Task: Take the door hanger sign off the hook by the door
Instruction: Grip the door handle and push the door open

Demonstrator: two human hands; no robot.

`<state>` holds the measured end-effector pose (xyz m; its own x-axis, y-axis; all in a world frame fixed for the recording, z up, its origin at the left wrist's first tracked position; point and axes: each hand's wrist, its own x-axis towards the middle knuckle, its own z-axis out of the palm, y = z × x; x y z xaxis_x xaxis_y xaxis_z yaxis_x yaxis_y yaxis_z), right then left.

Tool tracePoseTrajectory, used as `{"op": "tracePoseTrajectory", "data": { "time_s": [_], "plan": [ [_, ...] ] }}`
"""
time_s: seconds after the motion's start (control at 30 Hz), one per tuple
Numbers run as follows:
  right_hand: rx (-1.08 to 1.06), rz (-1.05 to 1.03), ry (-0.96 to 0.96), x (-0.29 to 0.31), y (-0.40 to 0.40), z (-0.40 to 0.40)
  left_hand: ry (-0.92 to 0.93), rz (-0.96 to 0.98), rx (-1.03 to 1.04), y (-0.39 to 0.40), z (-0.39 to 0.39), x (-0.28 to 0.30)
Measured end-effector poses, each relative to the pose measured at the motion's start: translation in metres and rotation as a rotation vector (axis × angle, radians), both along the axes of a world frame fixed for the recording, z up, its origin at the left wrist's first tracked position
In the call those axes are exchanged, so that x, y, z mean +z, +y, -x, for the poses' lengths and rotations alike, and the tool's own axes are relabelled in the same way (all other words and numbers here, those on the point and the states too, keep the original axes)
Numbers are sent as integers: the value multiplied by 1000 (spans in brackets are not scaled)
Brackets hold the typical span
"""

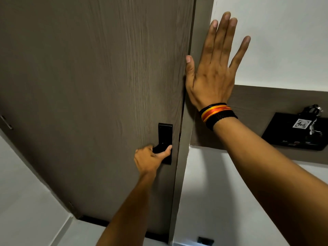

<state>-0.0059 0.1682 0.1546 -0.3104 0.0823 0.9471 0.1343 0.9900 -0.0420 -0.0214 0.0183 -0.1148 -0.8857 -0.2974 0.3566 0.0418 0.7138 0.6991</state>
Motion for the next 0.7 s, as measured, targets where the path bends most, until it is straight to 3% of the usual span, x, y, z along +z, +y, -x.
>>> {"op": "tracePoseTrajectory", "data": {
  "time_s": [0.13, 0.43, 0.57, 0.7],
  "plan": [
    [14, 2, -14, -1, 0, 0, -66, -307, 12, 18, -8, -6],
    [145, 20, -23, 0, 6, -6, 2, -335, -32, 11, -37, -3],
    [531, 91, -16, -10, 15, -17, -17, -339, -11, 3, -60, -3],
    [854, 228, -80, -65, 16, -52, 19, -274, -41, -14, -80, 1]
  ]
}}
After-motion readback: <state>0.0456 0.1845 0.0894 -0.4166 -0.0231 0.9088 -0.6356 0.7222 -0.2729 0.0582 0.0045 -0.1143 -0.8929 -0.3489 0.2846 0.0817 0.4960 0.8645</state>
